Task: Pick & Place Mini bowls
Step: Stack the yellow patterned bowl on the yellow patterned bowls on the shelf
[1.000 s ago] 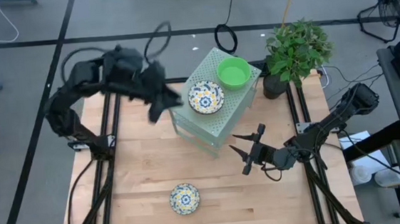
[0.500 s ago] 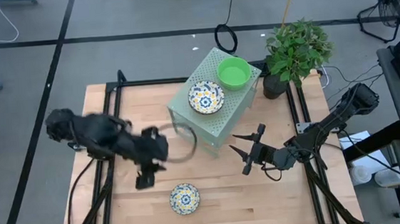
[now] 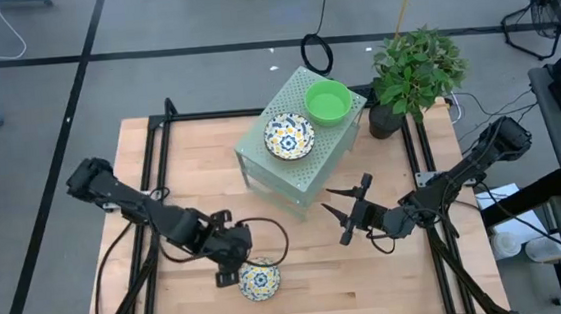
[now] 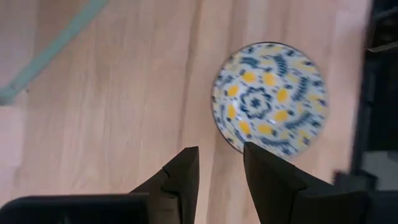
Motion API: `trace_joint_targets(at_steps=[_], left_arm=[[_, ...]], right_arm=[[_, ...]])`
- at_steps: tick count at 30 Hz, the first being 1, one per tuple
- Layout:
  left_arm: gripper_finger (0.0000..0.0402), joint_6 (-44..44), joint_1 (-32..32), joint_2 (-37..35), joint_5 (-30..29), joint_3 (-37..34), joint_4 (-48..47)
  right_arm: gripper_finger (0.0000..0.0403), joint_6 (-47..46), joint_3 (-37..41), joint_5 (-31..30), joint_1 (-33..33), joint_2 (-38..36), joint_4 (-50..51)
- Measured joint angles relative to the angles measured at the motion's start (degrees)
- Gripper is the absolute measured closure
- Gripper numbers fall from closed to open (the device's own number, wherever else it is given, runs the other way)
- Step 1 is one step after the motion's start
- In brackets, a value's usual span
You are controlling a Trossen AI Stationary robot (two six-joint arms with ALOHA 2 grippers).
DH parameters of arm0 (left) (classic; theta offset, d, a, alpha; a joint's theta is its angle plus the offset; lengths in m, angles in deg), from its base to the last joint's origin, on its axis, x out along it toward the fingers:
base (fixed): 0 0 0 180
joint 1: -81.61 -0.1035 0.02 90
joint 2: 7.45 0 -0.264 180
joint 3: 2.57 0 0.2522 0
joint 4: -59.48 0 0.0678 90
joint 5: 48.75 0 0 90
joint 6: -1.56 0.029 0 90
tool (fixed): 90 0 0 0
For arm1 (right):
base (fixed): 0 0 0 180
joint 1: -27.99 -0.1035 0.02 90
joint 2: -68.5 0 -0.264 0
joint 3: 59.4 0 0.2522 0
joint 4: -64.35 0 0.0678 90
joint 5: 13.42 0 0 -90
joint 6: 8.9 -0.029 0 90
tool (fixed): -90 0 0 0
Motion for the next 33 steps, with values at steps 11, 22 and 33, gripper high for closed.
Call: trace_joint_targets(at_steps=[11,22,33], left_arm=[[0.0275,-2.39,-0.12,0.0,1.56,-14.34,18.23],[0.0275,-2.34,-0.06,0.0,1.44,-18.46,25.43],[0.0275,-3.66,0.93,-0.02,0.94,-26.98,37.07]], right_arm=[[0.0238,-0.02,0.0,0.0,0.0,0.0,0.0],[0.0238,-0.02,0.0,0.0,0.0,0.0,0.0],[0.0238,-0.02,0.0,0.0,0.0,0.0,0.02]])
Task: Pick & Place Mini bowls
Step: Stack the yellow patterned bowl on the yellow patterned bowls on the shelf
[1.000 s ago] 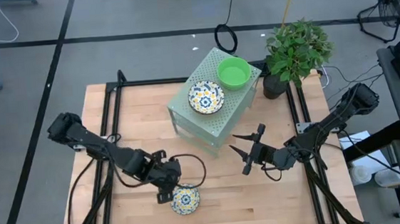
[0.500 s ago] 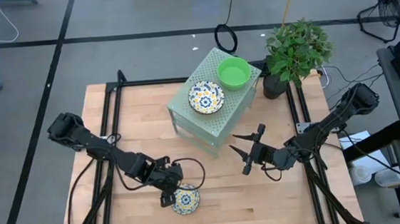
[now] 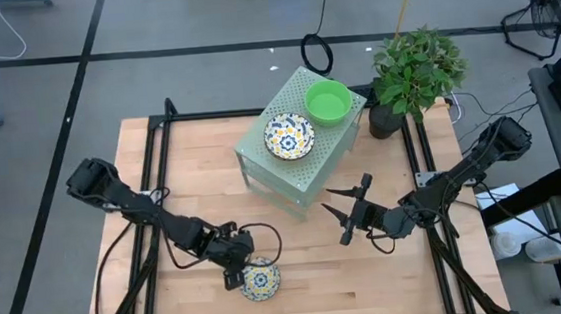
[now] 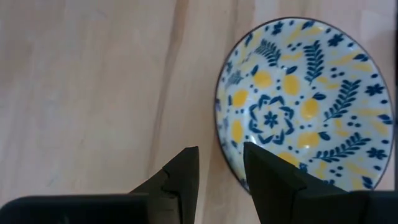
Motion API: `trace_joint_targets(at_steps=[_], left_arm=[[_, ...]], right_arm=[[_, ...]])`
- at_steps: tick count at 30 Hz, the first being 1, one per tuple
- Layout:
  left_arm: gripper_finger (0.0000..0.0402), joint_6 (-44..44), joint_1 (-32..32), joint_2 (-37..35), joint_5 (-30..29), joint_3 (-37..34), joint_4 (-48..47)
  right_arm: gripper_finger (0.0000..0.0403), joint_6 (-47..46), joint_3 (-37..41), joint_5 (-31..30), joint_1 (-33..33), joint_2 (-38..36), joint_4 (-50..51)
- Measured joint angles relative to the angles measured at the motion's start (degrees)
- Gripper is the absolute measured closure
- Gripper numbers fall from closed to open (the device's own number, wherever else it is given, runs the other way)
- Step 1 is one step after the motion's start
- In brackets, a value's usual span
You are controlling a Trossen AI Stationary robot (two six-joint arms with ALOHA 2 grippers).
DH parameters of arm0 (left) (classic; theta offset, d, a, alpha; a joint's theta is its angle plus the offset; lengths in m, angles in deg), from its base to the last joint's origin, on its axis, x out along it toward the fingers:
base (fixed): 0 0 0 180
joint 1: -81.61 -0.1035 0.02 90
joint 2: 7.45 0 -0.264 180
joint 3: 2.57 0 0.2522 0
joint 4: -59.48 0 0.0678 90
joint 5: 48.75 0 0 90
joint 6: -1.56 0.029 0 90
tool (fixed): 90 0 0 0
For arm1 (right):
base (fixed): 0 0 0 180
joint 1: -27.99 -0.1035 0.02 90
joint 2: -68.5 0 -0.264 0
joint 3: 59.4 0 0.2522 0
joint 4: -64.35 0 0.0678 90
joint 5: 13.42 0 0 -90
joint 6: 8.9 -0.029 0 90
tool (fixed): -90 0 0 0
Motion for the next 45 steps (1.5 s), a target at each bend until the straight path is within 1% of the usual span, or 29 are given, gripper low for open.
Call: trace_joint_targets(at_steps=[7,11,15,20,23,26,29,34,39,42,45], left_arm=[[0.0275,2.56,1.2,0.0,-0.11,-3.47,9.64],[0.0275,2.77,1.26,0.0,-0.11,-4.98,11.52],[0.0275,1.56,1.26,0.0,-0.51,-5.6,10.8],[0.0275,1.52,1.26,0.0,-2.5,-5.7,9.55],[0.0275,-0.31,1.26,0.18,-2.45,-5.7,8.87],[0.0275,-3.07,1.33,0.68,-1.49,-5.7,8.8],[0.0275,-5.6,1.37,0.68,0.88,-5.71,8.04],[0.0275,-8.96,1.2,0.68,-1.29,-5.7,4.67],[0.0275,-14.23,-0.84,0.68,-3.13,-5.7,-1.88],[0.0275,-17.65,-2.36,0.51,-2.95,-5.7,-5.17],[0.0275,-18.36,-3.57,0.42,-2.06,-5.67,-6.87]], right_arm=[[0.0238,-0.02,0.0,0.0,0.0,0.0,-0.02],[0.0238,0.0,0.0,0.0,0.0,0.0,-0.01],[0.0238,-0.01,0.0,0.01,0.01,0.0,0.0],[0.0238,-0.42,0.0,0.0,0.0,0.0,0.01],[0.0238,-0.42,0.0,0.02,0.01,0.0,0.01],[0.0238,-0.42,0.0,0.02,0.0,0.0,0.01],[0.0238,-0.42,0.0,0.02,0.0,0.0,0.03],[0.0238,-0.44,0.0,0.09,0.0,0.0,0.03],[0.0238,-0.44,0.0,0.09,0.0,0.0,0.03],[0.0238,-0.44,0.0,0.09,0.0,0.0,0.03],[0.0238,-0.44,0.0,0.11,0.02,0.0,0.03]])
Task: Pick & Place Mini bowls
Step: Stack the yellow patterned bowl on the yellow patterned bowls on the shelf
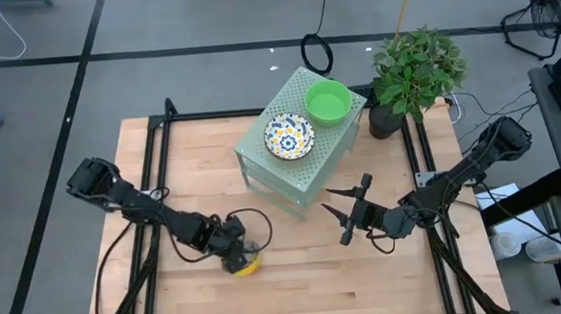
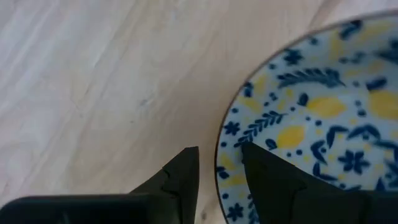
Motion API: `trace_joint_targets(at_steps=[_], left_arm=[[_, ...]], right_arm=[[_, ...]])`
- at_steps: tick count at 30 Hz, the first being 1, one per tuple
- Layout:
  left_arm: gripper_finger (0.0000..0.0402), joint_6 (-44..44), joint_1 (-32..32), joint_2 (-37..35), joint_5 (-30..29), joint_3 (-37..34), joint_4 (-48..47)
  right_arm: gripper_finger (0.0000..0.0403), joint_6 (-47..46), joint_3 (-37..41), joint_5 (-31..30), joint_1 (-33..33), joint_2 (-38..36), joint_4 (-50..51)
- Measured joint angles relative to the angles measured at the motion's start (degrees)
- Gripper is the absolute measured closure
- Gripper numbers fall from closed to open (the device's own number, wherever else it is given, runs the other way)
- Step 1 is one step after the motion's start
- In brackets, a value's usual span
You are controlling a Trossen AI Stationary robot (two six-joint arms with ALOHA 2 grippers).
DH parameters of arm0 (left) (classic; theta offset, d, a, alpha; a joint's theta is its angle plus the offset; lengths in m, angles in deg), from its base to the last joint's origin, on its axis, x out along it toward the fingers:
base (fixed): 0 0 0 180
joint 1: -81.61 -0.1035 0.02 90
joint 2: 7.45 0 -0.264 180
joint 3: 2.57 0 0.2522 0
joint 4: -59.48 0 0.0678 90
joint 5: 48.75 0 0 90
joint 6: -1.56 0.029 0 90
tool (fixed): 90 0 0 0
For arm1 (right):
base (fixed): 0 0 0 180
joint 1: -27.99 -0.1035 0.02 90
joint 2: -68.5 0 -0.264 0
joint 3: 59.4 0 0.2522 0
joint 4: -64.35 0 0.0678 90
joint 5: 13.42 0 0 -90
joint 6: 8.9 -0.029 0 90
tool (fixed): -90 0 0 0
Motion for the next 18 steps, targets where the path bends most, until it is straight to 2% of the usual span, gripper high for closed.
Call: trace_joint_targets(at_steps=[7,18], left_arm=[[0.0275,2.43,-1.15,0.0,-0.2,0.0,-1.22],[0.0275,-4.2,-1.73,-0.36,-1.44,0.19,-10.42]], right_arm=[[0.0238,0.0,0.0,0.02,-0.01,0.0,0.0],[0.0238,0.0,0.0,0.02,0.0,0.0,0.01]])
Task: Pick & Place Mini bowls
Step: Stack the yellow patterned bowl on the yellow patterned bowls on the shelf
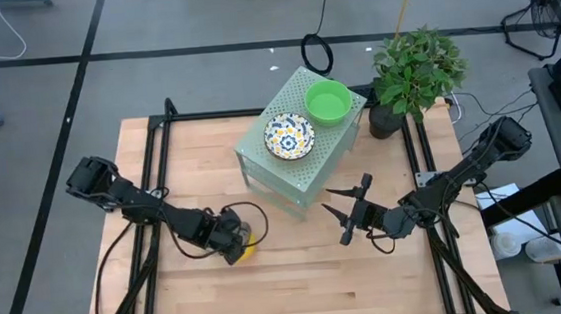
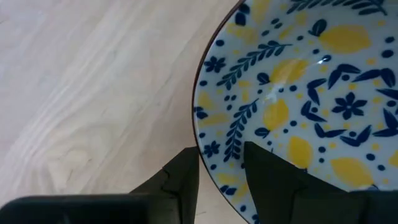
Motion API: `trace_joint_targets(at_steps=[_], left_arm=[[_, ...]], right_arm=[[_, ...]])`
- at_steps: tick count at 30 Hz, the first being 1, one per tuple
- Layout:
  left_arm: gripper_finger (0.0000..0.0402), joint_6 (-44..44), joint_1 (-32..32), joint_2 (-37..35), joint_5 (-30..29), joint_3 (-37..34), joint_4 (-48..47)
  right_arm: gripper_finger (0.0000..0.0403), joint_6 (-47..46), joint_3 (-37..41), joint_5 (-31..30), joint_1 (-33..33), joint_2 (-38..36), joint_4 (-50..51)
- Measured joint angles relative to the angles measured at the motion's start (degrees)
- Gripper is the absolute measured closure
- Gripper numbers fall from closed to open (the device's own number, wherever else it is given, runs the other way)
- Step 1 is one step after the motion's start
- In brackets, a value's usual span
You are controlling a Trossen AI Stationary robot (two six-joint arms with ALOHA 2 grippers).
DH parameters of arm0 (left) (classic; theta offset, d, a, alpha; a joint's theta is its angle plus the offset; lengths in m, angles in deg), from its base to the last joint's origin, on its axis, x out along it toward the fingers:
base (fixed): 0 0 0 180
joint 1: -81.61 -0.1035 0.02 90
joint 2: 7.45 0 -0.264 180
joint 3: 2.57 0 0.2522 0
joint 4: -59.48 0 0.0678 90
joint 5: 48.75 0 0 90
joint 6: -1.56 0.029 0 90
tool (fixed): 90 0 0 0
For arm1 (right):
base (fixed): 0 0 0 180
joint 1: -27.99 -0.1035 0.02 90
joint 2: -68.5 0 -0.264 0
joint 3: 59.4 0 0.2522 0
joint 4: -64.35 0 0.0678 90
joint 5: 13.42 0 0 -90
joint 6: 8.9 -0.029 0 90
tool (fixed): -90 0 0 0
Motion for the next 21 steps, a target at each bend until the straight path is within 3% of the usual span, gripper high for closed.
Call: trace_joint_targets(at_steps=[21], left_arm=[[0.0275,6.18,0.94,-3.99,-1.48,4.09,2.59]], right_arm=[[0.0238,0.0,0.0,0.02,0.0,-0.02,0.06]])
